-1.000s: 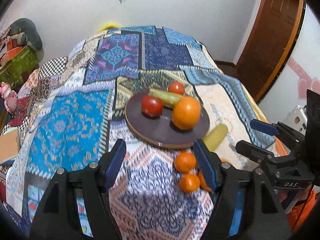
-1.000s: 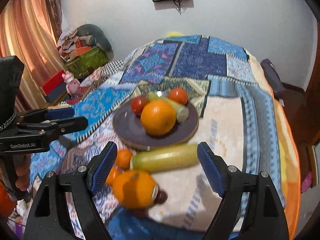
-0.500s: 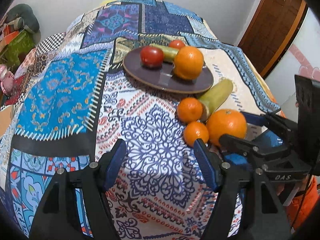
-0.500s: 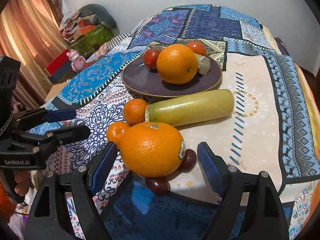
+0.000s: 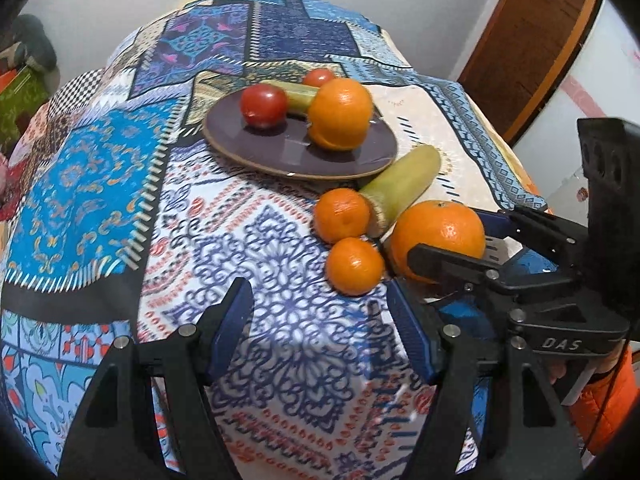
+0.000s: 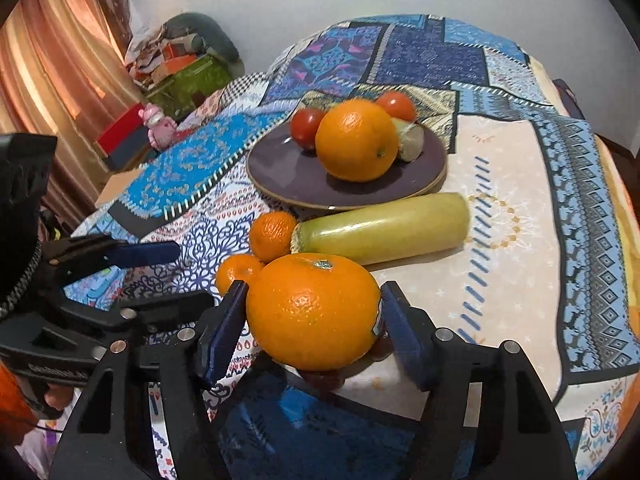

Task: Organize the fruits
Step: 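Grasp a mandarin with the left gripper while the right gripper grasps a large orange, then carry the mandarin and orange onto the plate with both grippers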

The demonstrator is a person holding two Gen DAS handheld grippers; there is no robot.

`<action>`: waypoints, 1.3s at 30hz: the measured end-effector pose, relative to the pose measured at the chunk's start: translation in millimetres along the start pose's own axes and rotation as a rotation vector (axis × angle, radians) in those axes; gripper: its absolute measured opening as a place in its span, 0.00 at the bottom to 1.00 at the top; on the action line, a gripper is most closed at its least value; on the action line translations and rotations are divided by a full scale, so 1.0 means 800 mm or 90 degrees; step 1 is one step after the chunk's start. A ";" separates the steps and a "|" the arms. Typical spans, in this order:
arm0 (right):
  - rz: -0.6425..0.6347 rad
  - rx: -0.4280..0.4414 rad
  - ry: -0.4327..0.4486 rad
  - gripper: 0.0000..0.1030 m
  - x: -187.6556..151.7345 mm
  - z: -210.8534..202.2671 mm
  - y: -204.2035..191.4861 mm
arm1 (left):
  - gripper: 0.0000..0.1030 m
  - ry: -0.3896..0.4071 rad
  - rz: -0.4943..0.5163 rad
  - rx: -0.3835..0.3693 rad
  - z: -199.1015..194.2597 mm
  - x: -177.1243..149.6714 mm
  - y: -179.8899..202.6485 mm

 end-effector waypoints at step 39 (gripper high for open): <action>-0.026 -0.036 0.108 0.62 0.090 -0.028 0.018 | 0.34 0.086 -0.019 0.032 -0.010 0.101 -0.040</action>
Point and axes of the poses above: each gripper's, at about its wrist camera, not at the fingertips, and z roughly the way its jaws point, y to its right, x to its top, the point moved 1 cm from there along z, roughly the way its jaws point, and after that the axes turned 8 degrees about x, right-handed, at the moved point
